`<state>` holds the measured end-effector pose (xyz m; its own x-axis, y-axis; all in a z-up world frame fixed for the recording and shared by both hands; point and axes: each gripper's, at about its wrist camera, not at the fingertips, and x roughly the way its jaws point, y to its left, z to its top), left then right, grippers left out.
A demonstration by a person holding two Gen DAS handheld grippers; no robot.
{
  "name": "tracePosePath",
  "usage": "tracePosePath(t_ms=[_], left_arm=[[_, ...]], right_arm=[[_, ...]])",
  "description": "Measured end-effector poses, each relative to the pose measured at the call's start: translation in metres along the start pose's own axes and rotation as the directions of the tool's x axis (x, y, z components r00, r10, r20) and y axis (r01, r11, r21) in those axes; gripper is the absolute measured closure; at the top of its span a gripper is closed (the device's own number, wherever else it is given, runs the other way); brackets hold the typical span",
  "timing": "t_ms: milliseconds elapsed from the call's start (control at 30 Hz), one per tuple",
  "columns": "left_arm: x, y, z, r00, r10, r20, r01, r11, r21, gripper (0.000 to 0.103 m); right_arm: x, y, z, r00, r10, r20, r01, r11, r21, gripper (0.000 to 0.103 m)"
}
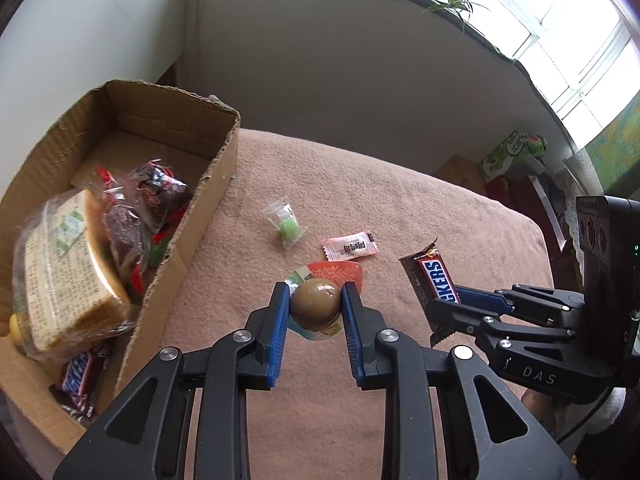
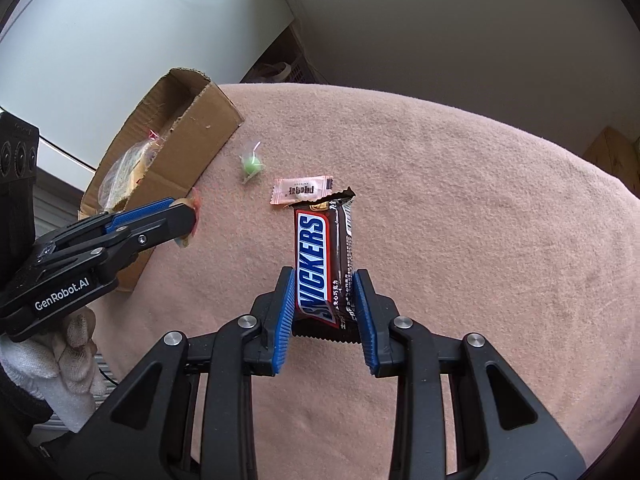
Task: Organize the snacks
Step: 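Grasp the brown ball candy with the left tool while the right tool grasps the Snickers bar, then carry both candies over the box and open both tools to drop them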
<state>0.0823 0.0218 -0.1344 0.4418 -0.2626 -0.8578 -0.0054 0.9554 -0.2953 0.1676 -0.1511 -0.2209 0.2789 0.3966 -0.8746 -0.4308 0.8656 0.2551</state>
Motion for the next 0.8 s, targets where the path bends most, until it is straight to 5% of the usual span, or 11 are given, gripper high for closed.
tracePosePath(t_ms=[800], left_arm=[[-0.078,0.097,-0.007,0.987,0.129,0.100,-0.109,0.977,-0.185,0.078]], right_arm=[[0.000,0.112,0.085,0.996,0.083,0.020,-0.077,0.972,-0.222,0.073]])
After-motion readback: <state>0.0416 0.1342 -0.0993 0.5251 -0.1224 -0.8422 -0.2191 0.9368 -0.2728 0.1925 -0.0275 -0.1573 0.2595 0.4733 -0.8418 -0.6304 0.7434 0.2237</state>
